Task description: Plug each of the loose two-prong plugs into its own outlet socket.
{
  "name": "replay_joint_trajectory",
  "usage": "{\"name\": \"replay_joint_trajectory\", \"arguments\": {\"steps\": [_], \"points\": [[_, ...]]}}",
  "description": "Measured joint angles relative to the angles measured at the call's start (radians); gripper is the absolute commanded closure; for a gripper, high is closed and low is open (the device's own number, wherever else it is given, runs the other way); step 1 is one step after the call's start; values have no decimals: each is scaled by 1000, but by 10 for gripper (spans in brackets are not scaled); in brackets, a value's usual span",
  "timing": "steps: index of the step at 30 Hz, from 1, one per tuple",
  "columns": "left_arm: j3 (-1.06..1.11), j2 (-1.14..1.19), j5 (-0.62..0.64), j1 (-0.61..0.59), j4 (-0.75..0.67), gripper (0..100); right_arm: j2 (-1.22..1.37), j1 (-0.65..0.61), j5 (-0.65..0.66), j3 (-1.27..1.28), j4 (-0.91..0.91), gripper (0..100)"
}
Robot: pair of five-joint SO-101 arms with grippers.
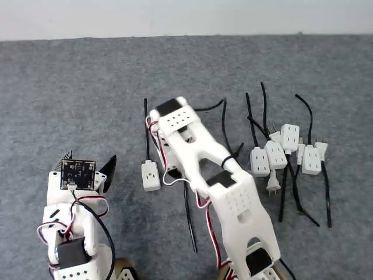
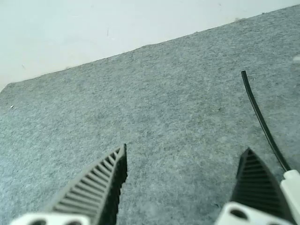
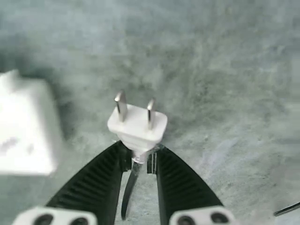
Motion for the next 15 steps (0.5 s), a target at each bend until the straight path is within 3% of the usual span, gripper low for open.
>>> {"name": "replay_joint_trajectory", "arguments": {"steps": [6,12,15], "points": [[0,0,0,0,0,645,-198,-2,100,0,0,991],[0,0,15,0,-54,645,-334,-41,362,0,2,991],[-46,0,51,3,-64,645,-388,-80,407,9,2,991]]}}
